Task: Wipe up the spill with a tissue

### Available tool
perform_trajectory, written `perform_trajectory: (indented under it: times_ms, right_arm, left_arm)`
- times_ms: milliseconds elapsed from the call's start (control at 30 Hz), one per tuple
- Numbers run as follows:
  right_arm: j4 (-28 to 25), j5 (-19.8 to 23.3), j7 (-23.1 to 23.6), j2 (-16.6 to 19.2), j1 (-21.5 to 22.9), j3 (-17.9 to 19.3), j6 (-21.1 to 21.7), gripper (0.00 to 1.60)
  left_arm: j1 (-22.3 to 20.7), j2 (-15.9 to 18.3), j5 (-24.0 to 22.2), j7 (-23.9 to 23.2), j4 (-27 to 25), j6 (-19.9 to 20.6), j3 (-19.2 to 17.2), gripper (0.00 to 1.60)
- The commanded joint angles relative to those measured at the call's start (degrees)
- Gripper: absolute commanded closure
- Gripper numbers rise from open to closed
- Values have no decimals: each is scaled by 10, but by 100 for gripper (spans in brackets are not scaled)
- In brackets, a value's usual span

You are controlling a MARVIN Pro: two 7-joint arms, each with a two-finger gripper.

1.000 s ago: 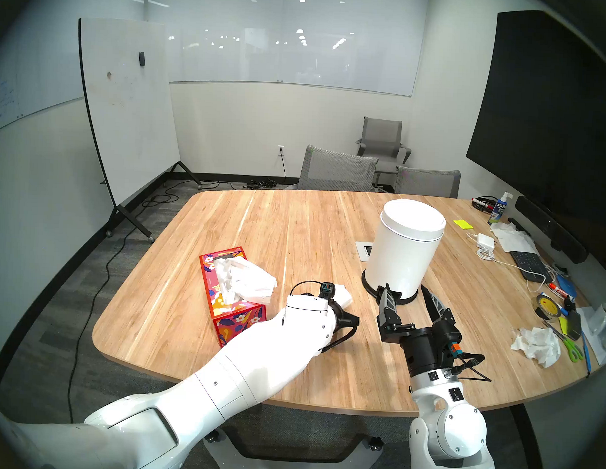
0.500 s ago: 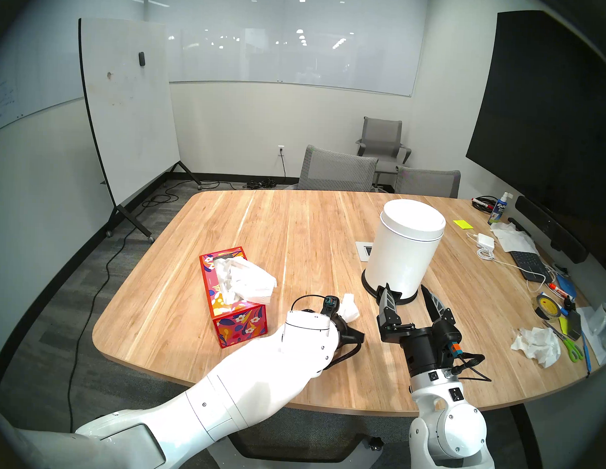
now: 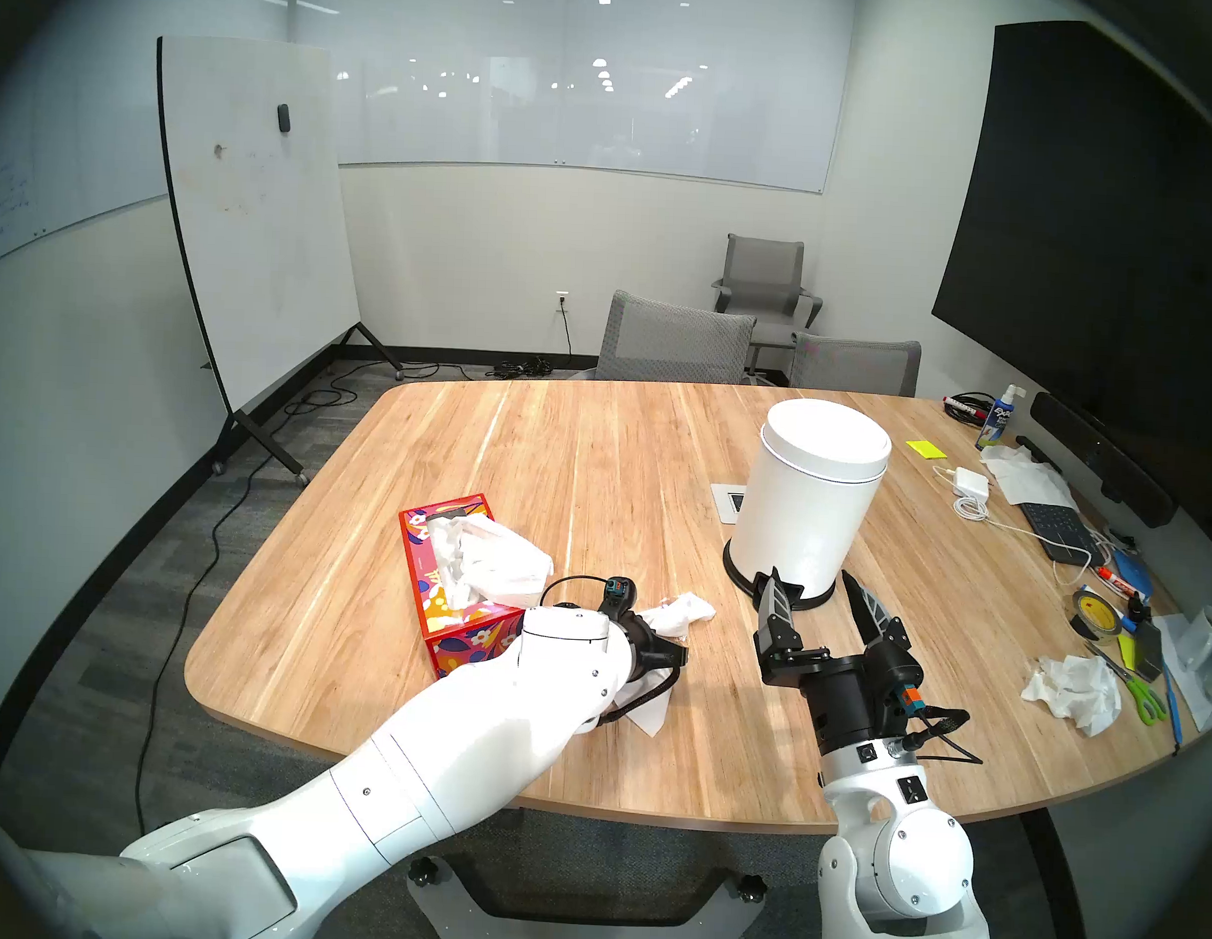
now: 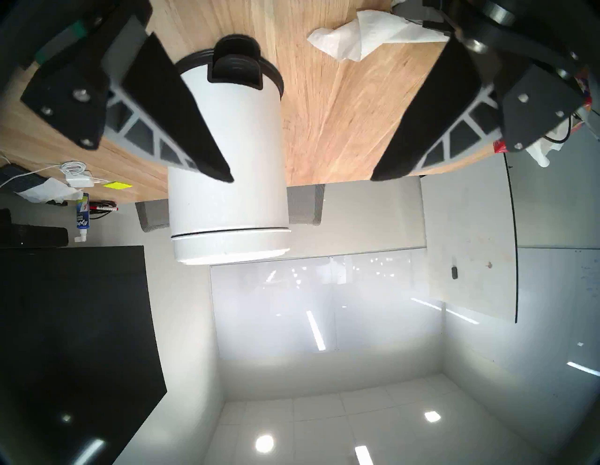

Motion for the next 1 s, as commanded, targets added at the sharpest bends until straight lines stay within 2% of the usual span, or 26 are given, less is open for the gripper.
perform_trajectory:
  times_ms: [0, 567, 767, 967]
  right_arm:
    - [-14, 0, 1, 1, 1, 0, -1, 0]
    - [-13, 0, 1, 1, 1, 0, -2, 0]
    - [-14, 0, 1, 1, 1, 0, -2, 0]
    - [-14, 0, 1, 1, 1, 0, -2, 0]
  left_arm:
    - [-23, -7, 4, 1, 16, 10, 1, 160]
    - [-19, -53, 8, 31, -4, 16, 31, 160]
    - [-6, -51, 4, 41, -24, 15, 42, 160]
    - [28, -24, 4, 49, -60, 9, 55, 160]
